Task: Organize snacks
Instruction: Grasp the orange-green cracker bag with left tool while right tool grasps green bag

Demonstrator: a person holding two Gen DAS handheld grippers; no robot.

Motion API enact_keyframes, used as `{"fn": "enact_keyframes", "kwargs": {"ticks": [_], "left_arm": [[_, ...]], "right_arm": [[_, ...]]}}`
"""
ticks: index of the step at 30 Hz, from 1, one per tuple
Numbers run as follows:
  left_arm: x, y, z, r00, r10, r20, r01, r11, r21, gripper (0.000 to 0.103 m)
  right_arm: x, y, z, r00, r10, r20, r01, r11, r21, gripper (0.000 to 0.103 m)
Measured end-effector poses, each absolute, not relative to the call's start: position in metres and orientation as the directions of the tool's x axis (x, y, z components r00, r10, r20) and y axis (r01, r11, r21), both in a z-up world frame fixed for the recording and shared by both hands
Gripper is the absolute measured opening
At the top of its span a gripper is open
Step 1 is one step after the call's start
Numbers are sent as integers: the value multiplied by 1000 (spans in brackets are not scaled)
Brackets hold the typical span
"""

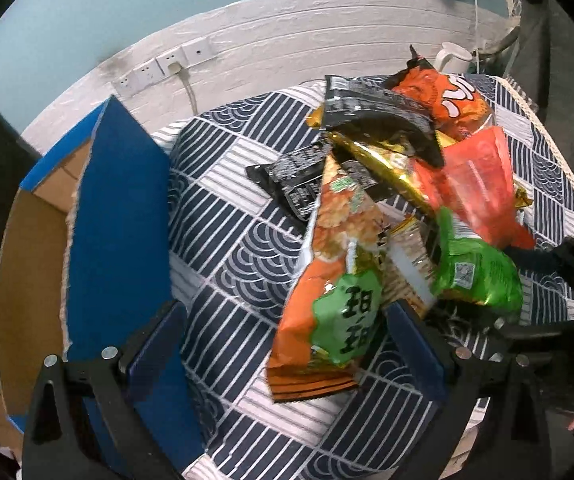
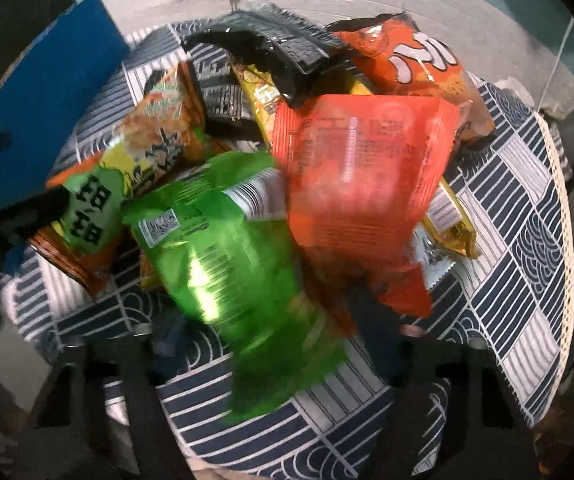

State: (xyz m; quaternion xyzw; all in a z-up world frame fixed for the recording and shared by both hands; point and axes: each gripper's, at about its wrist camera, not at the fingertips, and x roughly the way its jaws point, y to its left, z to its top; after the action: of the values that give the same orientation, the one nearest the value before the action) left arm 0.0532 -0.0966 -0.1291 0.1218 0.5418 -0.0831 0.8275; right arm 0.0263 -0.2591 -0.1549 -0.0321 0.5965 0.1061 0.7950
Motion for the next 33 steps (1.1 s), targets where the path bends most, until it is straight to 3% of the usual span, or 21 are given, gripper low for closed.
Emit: {"fn": "enact_keyframes", "kwargs": {"ticks": [2,4,19,22,24,26,29,33], "left_arm": [[56,-100,-131,404,-9,-915,270,957,110,102],[61,-104,-135,402,-9,-916,264,959,106,102],[82,-109,-179,312,19,-950,246,964,101,102],[82,-110,-184,299,12,-954,256,962,93,88],[83,-109,-190,278,23,-960,264,959,99,60],[83,-106,-193,264,20,-964,260,961,91,58],[82,-97,-189,264,-12,-964,239,969,54,44],[79,-88,-181,284,3,-959,217,974,68,41]], "right_arm": [[27,-267,-148,273,175,-946,-179,975,129,46],[26,-272,-143,290,193,-937,-166,975,149,44],[26,-284,-131,325,220,-920,-127,974,188,42],[25,-282,-131,331,215,-919,-128,975,182,42],[29,-279,-131,333,214,-918,-129,975,180,42],[31,-276,-131,339,212,-917,-130,976,177,42],[30,-272,-126,352,210,-912,-131,976,174,42],[31,-268,-120,363,208,-908,-132,976,171,42]]}}
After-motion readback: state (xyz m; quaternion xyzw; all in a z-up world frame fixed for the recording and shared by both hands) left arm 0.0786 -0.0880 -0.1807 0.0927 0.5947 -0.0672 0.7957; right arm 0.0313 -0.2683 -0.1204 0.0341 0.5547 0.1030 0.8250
